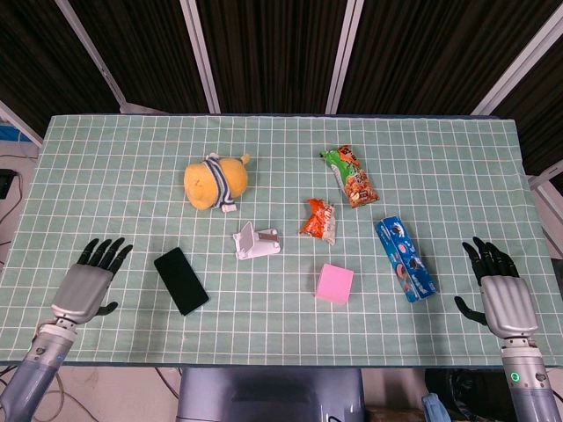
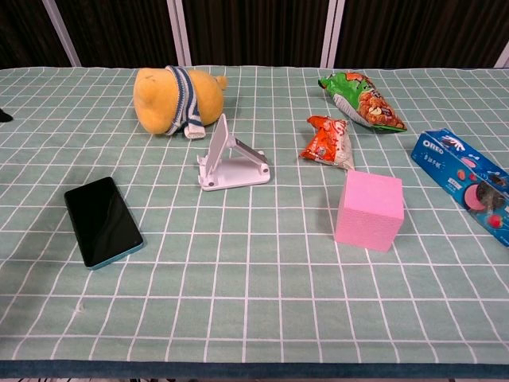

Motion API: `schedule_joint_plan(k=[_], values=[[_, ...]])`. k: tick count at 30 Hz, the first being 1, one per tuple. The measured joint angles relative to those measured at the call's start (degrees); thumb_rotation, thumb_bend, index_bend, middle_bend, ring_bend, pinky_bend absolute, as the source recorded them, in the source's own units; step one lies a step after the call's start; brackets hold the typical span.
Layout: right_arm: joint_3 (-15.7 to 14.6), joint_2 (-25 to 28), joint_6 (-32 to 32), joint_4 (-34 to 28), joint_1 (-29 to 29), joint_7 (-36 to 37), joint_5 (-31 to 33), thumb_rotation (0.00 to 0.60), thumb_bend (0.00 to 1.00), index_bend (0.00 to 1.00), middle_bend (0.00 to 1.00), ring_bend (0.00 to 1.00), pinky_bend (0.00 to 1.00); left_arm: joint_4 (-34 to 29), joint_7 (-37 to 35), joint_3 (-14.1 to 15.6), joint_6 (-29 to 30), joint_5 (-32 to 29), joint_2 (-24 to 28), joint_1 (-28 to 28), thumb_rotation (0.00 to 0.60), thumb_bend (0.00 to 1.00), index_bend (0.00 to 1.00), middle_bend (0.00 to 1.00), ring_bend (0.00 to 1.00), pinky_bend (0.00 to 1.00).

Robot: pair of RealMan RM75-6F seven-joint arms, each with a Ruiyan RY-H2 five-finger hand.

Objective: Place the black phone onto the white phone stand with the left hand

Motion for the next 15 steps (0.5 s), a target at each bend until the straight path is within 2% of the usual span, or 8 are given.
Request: schedule_joint_plan(k=[7,15], values=[[0.1,-0.1,0.1,-0.2,0.0,-0.3,0.5,0.600,0.37,0.00,0.00,0.00,0.14,0.6,7.9,-1.6,-11.5,-2.7,0.2,-9.3,0.600,0.08,0.02,0.02,0.00,0.00],[0.1,-0.1,0.0,-0.1,0.0,-0.2,0.6,0.600,0.37,0.00,0.00,0.00,0.14,1.9,11.4,-2.0,-18.5,-7.5,-1.2,-15.6,0.600,0.08,0.11,0.08,0.00,0.00]])
